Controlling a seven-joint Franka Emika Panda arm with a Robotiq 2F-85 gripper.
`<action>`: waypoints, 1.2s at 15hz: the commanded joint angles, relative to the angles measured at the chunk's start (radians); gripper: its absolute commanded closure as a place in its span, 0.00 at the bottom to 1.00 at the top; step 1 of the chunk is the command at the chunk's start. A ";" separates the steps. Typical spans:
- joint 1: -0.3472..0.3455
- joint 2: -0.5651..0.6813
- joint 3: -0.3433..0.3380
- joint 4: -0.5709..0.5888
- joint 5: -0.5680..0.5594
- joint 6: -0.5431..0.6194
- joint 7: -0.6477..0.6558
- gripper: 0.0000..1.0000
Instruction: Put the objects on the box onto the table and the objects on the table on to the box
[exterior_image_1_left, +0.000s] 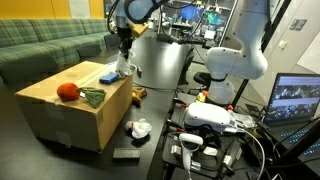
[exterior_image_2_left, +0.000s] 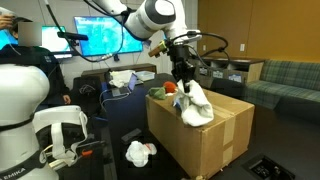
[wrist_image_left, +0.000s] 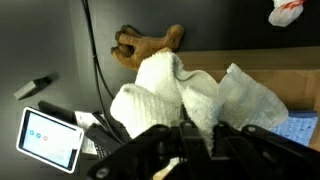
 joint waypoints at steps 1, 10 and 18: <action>0.016 -0.049 0.016 0.091 -0.058 -0.071 0.068 0.97; -0.230 0.034 0.281 0.184 -0.043 0.011 0.169 0.97; -0.835 0.083 0.888 0.283 -0.096 0.089 0.275 0.97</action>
